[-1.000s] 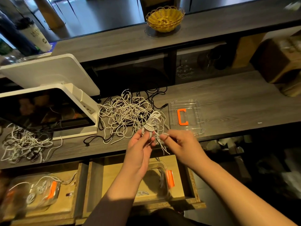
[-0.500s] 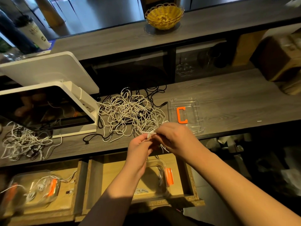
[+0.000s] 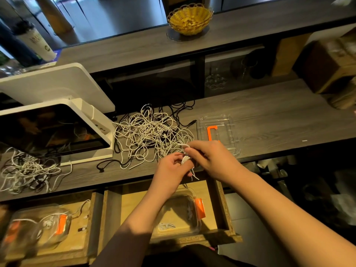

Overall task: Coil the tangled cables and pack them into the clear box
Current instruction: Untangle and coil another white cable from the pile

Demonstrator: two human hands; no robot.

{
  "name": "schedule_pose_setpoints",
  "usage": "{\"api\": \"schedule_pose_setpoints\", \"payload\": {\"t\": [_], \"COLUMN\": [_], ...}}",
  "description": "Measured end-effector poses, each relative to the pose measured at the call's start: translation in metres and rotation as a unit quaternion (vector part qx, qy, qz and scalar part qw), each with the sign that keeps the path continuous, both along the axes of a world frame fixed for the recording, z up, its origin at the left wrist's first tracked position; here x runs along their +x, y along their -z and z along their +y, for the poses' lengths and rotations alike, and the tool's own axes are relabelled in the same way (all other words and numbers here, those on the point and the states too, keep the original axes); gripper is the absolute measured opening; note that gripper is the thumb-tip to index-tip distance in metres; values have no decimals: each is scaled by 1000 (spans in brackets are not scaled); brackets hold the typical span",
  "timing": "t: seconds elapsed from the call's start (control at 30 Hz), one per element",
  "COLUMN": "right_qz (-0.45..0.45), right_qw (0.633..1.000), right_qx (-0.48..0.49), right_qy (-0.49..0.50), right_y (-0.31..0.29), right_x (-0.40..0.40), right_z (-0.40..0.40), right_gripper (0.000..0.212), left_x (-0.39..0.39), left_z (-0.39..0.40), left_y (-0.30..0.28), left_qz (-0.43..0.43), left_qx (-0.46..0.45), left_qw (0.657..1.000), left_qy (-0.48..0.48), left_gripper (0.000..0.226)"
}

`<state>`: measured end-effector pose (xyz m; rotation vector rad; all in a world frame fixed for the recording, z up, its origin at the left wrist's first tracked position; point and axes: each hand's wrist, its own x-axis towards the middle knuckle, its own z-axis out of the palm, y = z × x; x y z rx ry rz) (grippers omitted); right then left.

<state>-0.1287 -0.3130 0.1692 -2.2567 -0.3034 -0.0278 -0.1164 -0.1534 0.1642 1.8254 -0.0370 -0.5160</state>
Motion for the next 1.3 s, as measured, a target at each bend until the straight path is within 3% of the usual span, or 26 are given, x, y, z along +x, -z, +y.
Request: {"api": "schedule_pose_setpoints", "payload": {"t": [0.17, 0.3, 0.47, 0.67, 0.83, 0.97, 1.03, 1.13, 1.3], "right_qz": [58, 85, 69, 22, 14, 46, 82, 144, 204], "right_qw": [994, 991, 987, 975, 973, 979, 984, 985, 976], "right_qx": [88, 94, 123, 187, 204, 178, 147, 94, 81], "right_qy": [37, 43, 71, 116, 105, 85, 65, 26, -10], "right_y": [3, 7, 5, 8, 7, 6, 6, 8, 7], "right_x": [-1, -2, -7, -13, -14, -12, -9, -6, -2], "right_z": [-3, -3, -1, 1, -5, -10, -11, -14, -24], "right_gripper": [25, 19, 15, 20, 10, 7, 7, 9, 11], "left_x": [-6, -10, -8, -10, -12, -13, -13, -14, -17], "left_z": [3, 3, 0, 4, 6, 4, 3, 1, -2], "left_y": [2, 2, -9, -9, -12, -11, -10, -7, -3], "left_qz": [-29, -31, 22, 145, 227, 169, 98, 4, -67], "left_qx": [-16, -7, -38, -128, -216, -164, -96, 12, 35], "left_qw": [999, 999, 999, 980, 948, 971, 990, 999, 996], "left_qy": [5, 20, -5, -43, -45, -31, -34, -30, -38], "left_gripper": [7, 14, 12, 9, 26, 27, 15, 16, 14]}}
